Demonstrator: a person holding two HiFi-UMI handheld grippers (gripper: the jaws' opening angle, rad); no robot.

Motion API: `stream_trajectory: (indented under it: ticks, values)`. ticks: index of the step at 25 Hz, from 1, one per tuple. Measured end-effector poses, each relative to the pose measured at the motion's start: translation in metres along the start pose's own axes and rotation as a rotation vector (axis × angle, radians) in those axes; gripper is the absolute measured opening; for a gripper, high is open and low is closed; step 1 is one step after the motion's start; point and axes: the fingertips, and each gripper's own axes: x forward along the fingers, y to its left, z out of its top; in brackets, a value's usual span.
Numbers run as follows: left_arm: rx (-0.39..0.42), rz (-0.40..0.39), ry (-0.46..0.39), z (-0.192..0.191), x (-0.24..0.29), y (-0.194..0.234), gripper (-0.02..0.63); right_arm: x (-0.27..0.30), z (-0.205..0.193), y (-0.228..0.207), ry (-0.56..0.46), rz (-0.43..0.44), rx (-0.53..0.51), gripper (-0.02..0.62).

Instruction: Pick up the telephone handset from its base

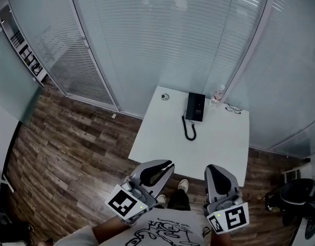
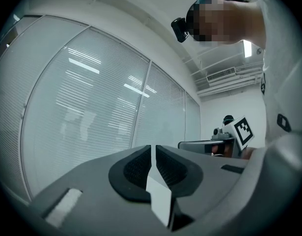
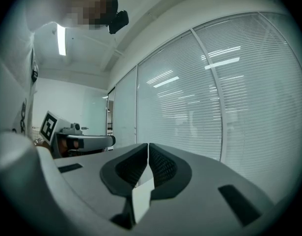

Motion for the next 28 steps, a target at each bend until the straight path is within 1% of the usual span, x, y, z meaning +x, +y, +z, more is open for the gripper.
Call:
stream_trajectory:
  ticks: [10, 16, 23, 28]
  values:
    - [0.004, 0.011, 0.03, -0.012, 0.093, 0.016, 0.029, 0.027, 0.001, -0.093, -0.004, -0.001, 0.009, 0.006]
    - [0.014, 0.006, 0.002, -0.008, 0.151, 0.016, 0.029, 0.038, 0.003, -0.148, -0.01, 0.005, 0.006, 0.006]
    - [0.016, 0.026, -0.001, -0.007, 0.2, 0.017, 0.029, 0.048, 0.004, -0.196, -0.018, 0.027, 0.005, 0.006]
    - [0.014, 0.034, 0.01, -0.011, 0.224, 0.014, 0.029, 0.053, 0.003, -0.22, -0.016, 0.042, 0.003, 0.006]
